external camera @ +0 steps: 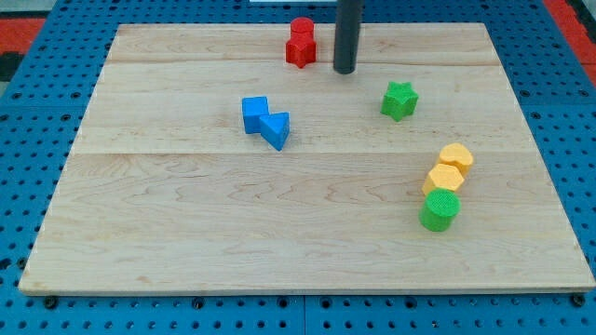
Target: Slide the green star towards the right side of the red star
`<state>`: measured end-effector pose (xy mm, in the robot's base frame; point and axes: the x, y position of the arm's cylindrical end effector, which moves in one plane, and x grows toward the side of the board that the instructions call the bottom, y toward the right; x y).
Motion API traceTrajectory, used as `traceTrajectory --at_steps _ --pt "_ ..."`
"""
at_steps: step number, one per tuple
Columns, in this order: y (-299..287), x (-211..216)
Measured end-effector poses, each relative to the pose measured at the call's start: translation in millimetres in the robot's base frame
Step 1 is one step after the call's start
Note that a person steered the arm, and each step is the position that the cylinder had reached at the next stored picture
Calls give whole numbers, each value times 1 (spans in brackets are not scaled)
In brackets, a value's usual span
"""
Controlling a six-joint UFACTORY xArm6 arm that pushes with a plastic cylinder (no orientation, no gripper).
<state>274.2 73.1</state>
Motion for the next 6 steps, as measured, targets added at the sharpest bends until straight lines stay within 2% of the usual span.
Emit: traceTrajectory --at_steps 2,3,4,5,6 --pt "159 11" --pt "159 88" --pt "128 130" --pt "61 122" --pt "58 77"
